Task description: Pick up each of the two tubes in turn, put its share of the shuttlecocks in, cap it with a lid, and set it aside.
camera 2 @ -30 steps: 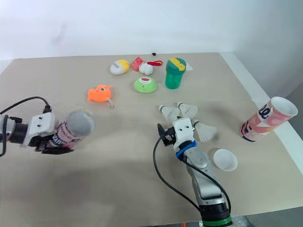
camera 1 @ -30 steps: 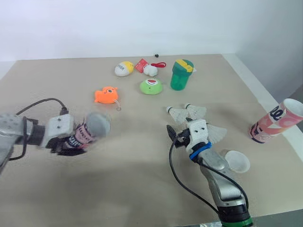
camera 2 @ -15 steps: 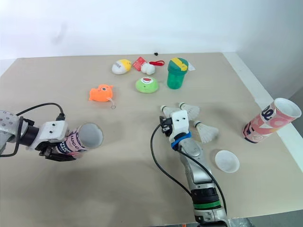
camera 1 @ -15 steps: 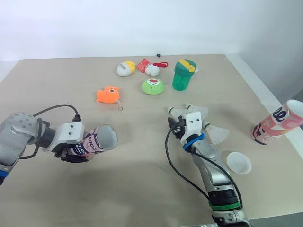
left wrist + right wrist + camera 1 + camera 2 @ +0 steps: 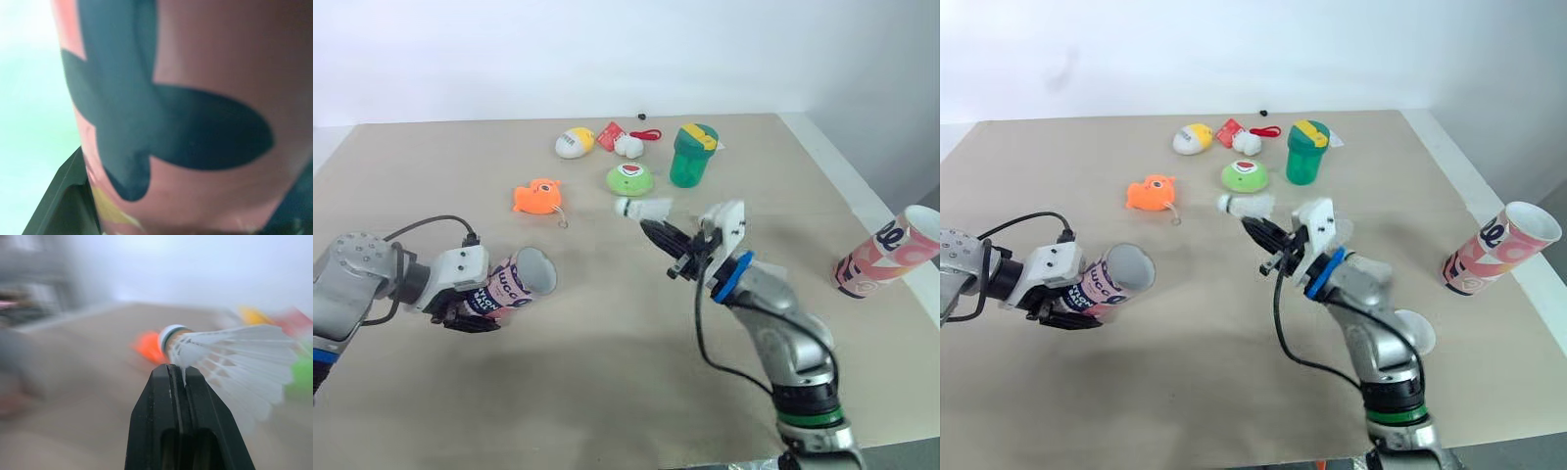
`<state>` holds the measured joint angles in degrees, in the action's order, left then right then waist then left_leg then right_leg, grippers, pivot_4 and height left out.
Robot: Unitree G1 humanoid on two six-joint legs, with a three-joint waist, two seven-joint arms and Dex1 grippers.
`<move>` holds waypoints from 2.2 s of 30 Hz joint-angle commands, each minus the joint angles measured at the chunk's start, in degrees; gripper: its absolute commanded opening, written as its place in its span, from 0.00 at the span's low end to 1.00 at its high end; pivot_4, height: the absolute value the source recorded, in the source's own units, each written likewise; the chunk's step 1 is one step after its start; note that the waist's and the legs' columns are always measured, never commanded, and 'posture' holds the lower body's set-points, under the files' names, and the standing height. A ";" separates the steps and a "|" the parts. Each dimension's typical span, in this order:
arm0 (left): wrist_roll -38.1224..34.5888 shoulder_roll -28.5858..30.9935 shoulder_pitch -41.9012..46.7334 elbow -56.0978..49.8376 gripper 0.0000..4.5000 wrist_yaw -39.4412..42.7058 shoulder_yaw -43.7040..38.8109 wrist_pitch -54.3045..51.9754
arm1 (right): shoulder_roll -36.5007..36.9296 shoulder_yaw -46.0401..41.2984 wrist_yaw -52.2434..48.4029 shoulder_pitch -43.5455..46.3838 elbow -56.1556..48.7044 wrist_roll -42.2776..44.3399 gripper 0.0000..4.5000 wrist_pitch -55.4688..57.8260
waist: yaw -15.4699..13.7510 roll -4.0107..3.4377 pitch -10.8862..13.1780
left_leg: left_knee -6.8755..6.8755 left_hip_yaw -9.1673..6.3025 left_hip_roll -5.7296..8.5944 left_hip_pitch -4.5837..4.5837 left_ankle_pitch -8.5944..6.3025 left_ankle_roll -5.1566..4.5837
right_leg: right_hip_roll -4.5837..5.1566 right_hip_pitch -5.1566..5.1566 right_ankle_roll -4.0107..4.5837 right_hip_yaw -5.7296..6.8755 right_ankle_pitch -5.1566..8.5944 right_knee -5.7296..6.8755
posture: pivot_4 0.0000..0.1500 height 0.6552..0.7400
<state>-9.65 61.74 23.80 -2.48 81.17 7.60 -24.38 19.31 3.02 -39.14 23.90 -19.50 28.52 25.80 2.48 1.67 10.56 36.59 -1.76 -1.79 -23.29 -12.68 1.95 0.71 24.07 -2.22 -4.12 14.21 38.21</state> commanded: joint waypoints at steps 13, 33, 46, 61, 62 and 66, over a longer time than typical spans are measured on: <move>1.14 -4.37 4.72 2.71 0.69 -0.01 2.98 0.12 | -0.68 19.75 -13.46 12.11 3.72 -8.75 0.08 -3.67 | -0.10 0.01 -0.01 | 0.13 0.02 0.04 0.01 0.13 -0.13 | 0.01 -0.08 -0.06 -0.03 -0.18 -0.01 | 1.00 1.00; 0.71 -6.57 2.50 1.44 0.69 -1.09 3.58 -0.02 | -1.25 -7.84 26.45 -30.88 -13.46 -34.35 0.99 -21.68 | -1.19 -0.17 -0.25 | 0.11 0.15 0.26 0.04 0.13 -0.08 | 0.25 -0.10 -0.23 -0.11 -0.12 -0.01 | 1.00 1.00; 2.11 -7.99 3.65 3.91 0.69 -0.38 4.42 2.48 | -11.60 -12.92 31.85 -39.15 -21.34 -27.08 0.99 -6.44 | -1.21 -0.51 -0.51 | 0.23 0.18 0.26 0.29 0.18 -0.10 | 0.28 -0.42 -0.05 -0.20 -0.04 -0.05 | 1.00 1.00; 2.33 -7.44 1.71 2.53 0.69 -1.48 3.10 2.76 | -10.95 -13.33 32.86 -27.00 -14.73 -22.54 0.99 8.84 | -1.13 -0.66 -0.61 | 0.17 0.15 0.25 0.38 0.18 -0.10 | 0.25 -0.47 -0.01 -0.18 -0.01 -0.06 | 1.00 1.00; 2.22 -7.28 1.63 2.37 0.69 -1.47 2.92 2.66 | -11.10 -13.65 33.33 -25.74 -14.46 -22.25 0.94 10.29 | -1.13 -0.66 -0.61 | 0.16 0.15 0.26 0.38 0.18 -0.10 | 0.25 -0.47 -0.01 -0.18 -0.01 -0.05 | 1.00 1.00; 2.10 -6.90 1.32 2.06 0.69 -1.54 2.56 2.47 | -11.48 -15.05 34.61 -22.57 -13.25 -21.17 0.62 12.89 | -1.12 -0.67 -0.61 | 0.16 0.15 0.26 0.38 0.18 -0.10 | 0.25 -0.47 -0.03 -0.18 -0.02 -0.06 | 1.00 1.00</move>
<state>-7.49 54.78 26.28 0.45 79.27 9.09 -21.49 7.98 -10.34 -5.35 0.18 -32.11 6.24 38.21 1.36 1.01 9.95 36.75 -1.60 -1.53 -22.91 -12.51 1.85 0.96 23.59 -2.25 -4.31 14.19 38.15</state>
